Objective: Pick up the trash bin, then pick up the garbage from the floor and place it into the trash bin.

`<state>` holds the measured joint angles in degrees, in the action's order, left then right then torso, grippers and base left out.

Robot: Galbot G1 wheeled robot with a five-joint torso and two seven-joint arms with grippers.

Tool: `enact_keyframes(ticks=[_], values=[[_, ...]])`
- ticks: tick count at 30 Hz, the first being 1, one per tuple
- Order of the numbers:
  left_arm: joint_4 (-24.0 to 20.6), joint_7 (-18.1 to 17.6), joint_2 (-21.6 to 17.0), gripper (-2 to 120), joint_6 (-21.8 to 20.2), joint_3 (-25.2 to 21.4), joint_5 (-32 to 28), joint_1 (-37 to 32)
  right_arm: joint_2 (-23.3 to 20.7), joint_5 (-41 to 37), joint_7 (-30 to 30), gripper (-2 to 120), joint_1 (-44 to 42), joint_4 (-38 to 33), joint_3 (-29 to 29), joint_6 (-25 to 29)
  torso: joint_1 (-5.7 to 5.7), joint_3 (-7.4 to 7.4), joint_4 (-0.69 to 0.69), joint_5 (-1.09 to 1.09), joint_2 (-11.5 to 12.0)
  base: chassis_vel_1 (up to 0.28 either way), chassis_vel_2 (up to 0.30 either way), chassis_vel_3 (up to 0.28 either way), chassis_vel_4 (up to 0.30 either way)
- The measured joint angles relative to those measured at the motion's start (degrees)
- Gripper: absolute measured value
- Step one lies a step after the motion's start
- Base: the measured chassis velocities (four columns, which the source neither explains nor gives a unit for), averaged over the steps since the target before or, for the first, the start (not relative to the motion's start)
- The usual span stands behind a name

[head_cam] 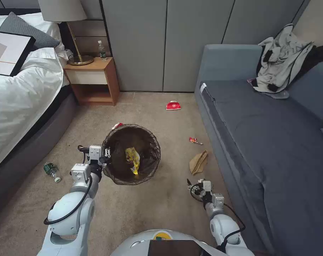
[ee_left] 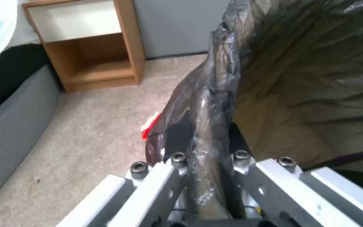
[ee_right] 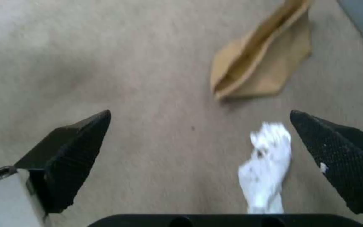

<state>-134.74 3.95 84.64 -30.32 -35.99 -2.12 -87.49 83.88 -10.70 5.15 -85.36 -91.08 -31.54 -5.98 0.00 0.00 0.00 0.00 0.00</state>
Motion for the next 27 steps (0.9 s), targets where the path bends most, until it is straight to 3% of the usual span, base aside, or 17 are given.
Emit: enact_keyframes(ticks=[13,27], values=[[0.43,1.29,0.26,3,-0.24,0.62,1.08,-0.09,0.43,-3.80,-5.80,100,2.14,5.27,-0.21,-2.56,0.00,0.00,0.00,0.00,0.00,0.000,0.000,0.000,0.000],[0.89,1.38,0.44,3,-0.16,0.68,1.36,-0.10,0.77,-3.97,-6.80,100,5.63,11.19,-0.05,-2.62,0.00,0.00,0.00,0.00,0.00,0.000,0.000,0.000,0.000]])
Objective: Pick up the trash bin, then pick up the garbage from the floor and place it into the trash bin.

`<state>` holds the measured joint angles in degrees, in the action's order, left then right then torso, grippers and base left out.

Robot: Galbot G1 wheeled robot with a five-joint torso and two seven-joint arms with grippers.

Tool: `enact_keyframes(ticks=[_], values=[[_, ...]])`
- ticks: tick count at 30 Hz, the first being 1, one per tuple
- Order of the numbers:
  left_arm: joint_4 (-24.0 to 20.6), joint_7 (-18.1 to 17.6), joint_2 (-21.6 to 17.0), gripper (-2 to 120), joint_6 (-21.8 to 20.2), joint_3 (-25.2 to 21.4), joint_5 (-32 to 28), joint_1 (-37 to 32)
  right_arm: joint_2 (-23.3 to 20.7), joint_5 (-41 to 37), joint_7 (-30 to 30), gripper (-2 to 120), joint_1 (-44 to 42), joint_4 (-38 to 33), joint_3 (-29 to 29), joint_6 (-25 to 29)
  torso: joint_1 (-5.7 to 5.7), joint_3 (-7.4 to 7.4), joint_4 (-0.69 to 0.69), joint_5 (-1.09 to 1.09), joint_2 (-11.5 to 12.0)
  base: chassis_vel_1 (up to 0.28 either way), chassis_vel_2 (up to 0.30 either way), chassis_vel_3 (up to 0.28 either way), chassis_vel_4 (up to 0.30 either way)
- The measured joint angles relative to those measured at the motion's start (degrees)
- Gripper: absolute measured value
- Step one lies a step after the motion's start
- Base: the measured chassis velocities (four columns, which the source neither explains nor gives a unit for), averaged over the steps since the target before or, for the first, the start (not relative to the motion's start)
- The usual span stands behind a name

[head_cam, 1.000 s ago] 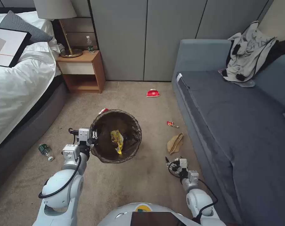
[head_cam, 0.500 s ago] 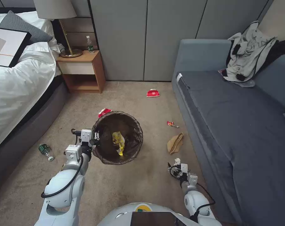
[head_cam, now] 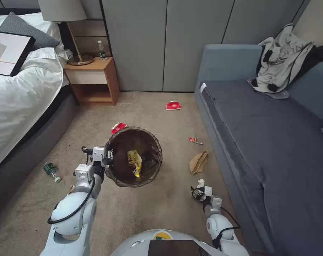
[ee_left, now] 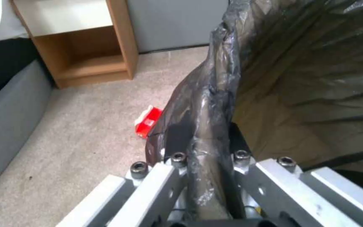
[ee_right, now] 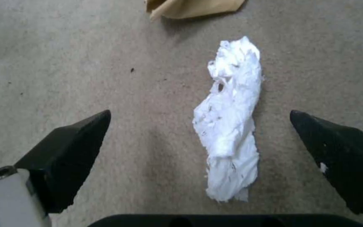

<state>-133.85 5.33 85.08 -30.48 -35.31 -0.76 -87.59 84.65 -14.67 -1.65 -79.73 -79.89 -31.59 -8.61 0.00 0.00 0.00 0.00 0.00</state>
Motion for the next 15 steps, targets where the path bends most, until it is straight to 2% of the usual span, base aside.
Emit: enact_keyframes(ticks=[15], values=[[0.12,0.08,0.13,3,0.20,0.07,0.18,0.03,-0.13,0.88,-1.15,100,3.45,4.55,-0.16,-0.78,0.00,0.00,0.00,0.00,0.00,0.000,0.000,0.000,0.000]])
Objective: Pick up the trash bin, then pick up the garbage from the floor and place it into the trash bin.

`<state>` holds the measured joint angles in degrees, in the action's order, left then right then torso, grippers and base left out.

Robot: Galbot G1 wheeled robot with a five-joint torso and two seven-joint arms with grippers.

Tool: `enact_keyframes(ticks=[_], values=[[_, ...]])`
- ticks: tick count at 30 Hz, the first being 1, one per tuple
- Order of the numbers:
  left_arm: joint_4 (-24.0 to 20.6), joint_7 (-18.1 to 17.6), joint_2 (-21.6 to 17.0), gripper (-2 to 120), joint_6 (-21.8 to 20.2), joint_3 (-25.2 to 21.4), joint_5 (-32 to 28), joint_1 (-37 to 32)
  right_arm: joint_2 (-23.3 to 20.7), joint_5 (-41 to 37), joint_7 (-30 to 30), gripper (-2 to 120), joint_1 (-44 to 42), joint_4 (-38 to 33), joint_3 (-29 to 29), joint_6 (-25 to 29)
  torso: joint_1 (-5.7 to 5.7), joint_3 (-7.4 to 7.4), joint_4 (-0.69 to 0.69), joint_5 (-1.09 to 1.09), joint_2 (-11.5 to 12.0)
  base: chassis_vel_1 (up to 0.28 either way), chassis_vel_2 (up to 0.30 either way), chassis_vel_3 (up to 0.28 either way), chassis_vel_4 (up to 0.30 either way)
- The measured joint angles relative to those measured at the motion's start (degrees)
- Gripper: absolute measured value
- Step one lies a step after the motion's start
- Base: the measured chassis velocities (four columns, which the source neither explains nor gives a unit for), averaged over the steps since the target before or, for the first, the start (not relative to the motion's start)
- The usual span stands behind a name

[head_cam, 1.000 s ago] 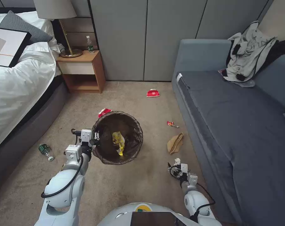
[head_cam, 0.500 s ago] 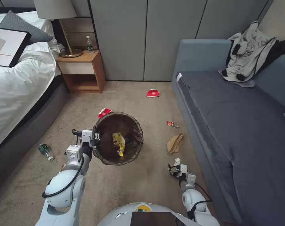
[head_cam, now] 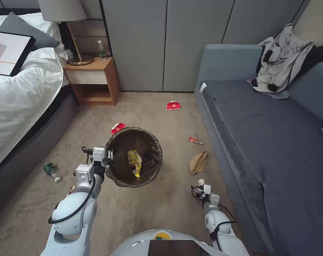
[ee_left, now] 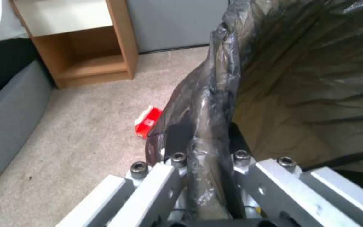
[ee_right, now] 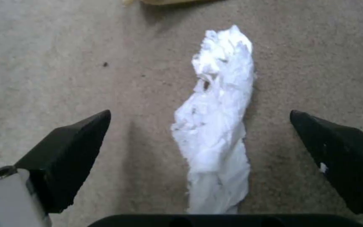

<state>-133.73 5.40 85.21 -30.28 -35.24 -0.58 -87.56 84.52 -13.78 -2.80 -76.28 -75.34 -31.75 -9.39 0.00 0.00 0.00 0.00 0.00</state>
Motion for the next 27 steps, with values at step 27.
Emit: enact_keyframes(ticks=[27], values=[[-0.16,0.09,0.04,3,0.26,-0.06,-0.15,-0.18,-0.13,2.23,0.01,78,2.38,5.59,-0.05,1.72,0.00,-0.01,0.01,-0.02,-0.01,0.000,0.000,0.000,0.000]])
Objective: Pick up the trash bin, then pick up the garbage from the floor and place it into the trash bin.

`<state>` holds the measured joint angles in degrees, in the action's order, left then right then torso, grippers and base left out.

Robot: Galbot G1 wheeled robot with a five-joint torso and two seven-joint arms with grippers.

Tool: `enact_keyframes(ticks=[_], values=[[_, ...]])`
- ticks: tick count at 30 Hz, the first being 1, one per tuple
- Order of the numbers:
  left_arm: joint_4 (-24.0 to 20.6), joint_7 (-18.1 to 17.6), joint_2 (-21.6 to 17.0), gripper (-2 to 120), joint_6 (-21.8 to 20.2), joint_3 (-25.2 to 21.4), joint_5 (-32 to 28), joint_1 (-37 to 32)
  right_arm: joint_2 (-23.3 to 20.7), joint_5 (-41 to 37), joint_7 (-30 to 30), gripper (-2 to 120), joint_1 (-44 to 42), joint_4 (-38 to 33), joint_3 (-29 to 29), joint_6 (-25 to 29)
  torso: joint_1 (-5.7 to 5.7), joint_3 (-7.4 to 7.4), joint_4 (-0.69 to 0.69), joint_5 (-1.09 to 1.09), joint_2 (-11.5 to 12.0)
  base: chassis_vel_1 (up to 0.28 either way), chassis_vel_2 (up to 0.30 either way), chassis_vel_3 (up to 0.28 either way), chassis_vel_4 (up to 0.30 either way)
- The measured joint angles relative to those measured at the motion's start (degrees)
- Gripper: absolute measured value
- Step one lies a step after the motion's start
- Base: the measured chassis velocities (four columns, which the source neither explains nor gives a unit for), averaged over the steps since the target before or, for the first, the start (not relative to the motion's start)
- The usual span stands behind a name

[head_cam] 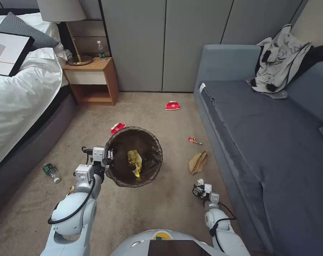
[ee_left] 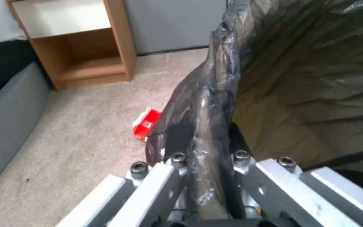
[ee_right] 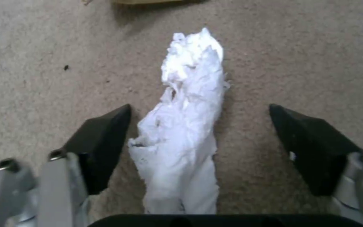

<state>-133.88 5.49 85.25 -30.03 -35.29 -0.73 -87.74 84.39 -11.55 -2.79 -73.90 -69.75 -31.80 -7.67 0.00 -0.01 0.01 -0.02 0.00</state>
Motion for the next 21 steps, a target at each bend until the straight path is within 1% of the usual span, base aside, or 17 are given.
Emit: enact_keyframes(ticks=[2,3,6,7,9,11,12,14,15,16,20,21], values=[[0.06,0.01,0.01,3,0.02,0.07,-0.01,0.00,0.05,0.27,0.03,71,-0.33,-0.43,0.00,0.01,0.00,0.00,0.00,0.02,0.00,0.000,0.000,0.000,0.000],[0.06,0.01,0.01,3,0.02,0.07,-0.01,0.00,0.05,0.27,0.03,71,-0.33,-0.43,0.00,0.01,0.00,0.00,0.00,0.02,0.00,0.000,0.000,0.000,0.000],[0.18,0.04,-0.02,3,0.05,0.10,-0.04,0.04,0.10,0.71,0.19,62,-0.73,-0.85,0.09,0.24,0.00,0.00,-0.01,0.01,0.00,0.000,0.000,0.000,0.000],[0.18,0.04,-0.02,3,0.05,0.10,-0.04,0.04,0.10,0.71,0.19,62,-0.73,-0.85,0.09,0.24,0.00,0.00,-0.01,0.01,0.00,0.000,0.000,0.000,0.000],[0.33,0.05,-0.05,3,0.09,0.09,-0.07,0.09,0.20,1.12,0.26,54,-0.97,-1.12,0.13,0.49,-0.01,0.00,-0.02,0.05,0.01,0.000,0.000,0.000,0.000],[0.38,0.05,-0.05,3,0.10,0.09,-0.08,0.10,0.21,1.28,0.36,53,-1.08,-1.23,0.16,0.55,-0.01,0.00,-0.03,0.04,0.00,0.000,0.000,0.000,0.000],[0.47,0.05,-0.05,3,0.12,0.09,-0.10,0.13,0.25,1.48,0.43,50,-1.23,-1.39,0.21,0.68,-0.01,0.00,-0.03,0.06,0.01,0.000,0.000,0.000,0.000],[0.61,0.06,-0.07,3,0.19,0.09,-0.11,0.21,0.33,1.92,0.53,37,-1.55,-1.69,0.27,1.11,-0.01,0.00,-0.04,0.05,0.01,0.000,0.000,0.000,0.000],[0.63,0.06,-0.07,3,0.21,0.09,-0.12,0.21,0.37,2.04,0.54,35,-1.61,-1.77,0.27,1.21,0.00,0.00,-0.03,0.06,0.01,0.000,0.000,0.000,0.000],[0.63,0.06,-0.07,3,0.21,0.09,-0.12,0.21,0.37,2.04,0.54,35,-1.61,-1.77,0.27,1.21,0.00,0.00,-0.03,0.06,0.01,0.000,0.000,0.000,0.000],[0.79,0.06,-0.12,3,0.37,0.06,-0.21,0.28,0.41,2.85,0.83,16,-2.11,-2.57,0.34,1.68,-0.01,0.01,-0.02,0.05,0.01,0.000,0.000,0.000,0.000],[0.79,0.06,-0.12,3,0.37,0.06,-0.21,0.28,0.41,2.85,0.83,16,-2.11,-2.57,0.34,1.68,-0.01,0.01,-0.02,0.05,0.01,0.000,0.000,0.000,0.000]])
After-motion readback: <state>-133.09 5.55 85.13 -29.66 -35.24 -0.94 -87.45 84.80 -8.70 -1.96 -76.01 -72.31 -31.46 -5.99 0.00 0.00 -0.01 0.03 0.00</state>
